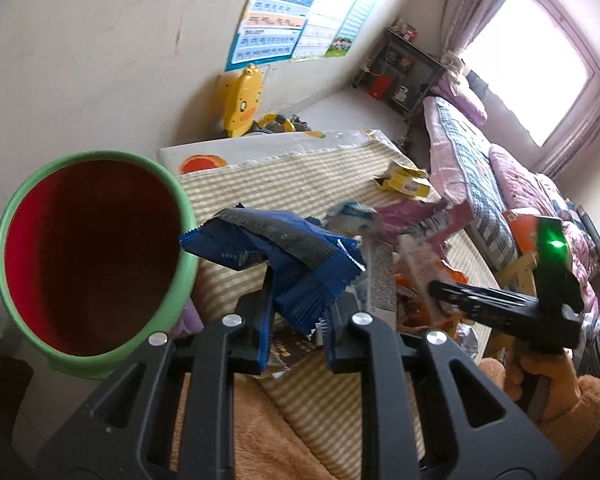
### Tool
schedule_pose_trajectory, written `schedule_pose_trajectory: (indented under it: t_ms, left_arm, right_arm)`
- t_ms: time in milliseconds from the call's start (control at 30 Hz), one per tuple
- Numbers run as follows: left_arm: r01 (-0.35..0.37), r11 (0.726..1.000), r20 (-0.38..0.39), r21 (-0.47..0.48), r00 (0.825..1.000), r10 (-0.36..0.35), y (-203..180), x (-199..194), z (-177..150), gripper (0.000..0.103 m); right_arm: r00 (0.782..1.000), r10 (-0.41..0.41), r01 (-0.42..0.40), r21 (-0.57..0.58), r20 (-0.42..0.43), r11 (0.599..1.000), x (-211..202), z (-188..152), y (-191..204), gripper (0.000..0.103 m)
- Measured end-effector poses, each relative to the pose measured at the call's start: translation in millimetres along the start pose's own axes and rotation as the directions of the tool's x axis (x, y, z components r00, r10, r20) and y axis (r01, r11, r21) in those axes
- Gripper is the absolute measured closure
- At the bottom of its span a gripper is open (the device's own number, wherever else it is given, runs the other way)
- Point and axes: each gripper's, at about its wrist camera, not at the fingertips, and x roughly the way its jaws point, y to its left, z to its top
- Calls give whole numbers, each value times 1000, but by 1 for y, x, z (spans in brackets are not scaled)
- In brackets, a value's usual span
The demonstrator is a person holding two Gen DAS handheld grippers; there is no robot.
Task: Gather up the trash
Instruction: 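Grasp the blue wrapper with the left gripper while the right grasps white snack-stick packets, then carry both items over the red bin and open both grippers to drop them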
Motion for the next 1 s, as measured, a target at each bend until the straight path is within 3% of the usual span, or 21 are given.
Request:
schedule_pose_trajectory:
  t_ms: [100,267,533,667,700,733,767,833,900,1000]
  left_arm:
    - [-18,1000,10,-16,1000,18,12,-2,3,84]
    - [-108,992,25,-71,994,110,49,-5,8,84]
    - [-241,957,5,-160,970,245,106,-9,5,84]
    - [-268,944,-17,-192,963,270,122,-8,0,83]
    - [-270,942,-16,-200,962,272,124,-8,-1,81]
    - [-274,939,-18,-206,961,277,127,-9,-2,71]
    - [-280,937,-18,-211,959,282,129,-9,-3,55]
    - [-275,934,-5,-226,960,281,132,-12,-3,43]
    - [-261,935,6,-240,963,270,134,-16,-3,42]
    - [-251,938,8,-238,965,260,132,-17,-3,42]
  right_arm:
    - [998,30,-32,21,55,999,-25,1,6,74]
    - [986,132,-133,0,106,991,-47,12,40,74]
    - [944,327,-320,-131,38,938,-16,38,144,73]
    - [919,394,-388,-168,-1,906,1,54,189,71]
    - [914,406,-401,-168,-4,901,6,58,198,66]
    - [911,412,-407,-168,-4,898,9,61,204,65]
    - [913,407,-401,-172,2,900,14,65,213,63]
    - [917,399,-392,-181,7,902,17,68,221,51]
    - [916,400,-390,-177,24,904,18,72,223,44]
    - [909,416,-406,-154,37,901,13,71,216,44]
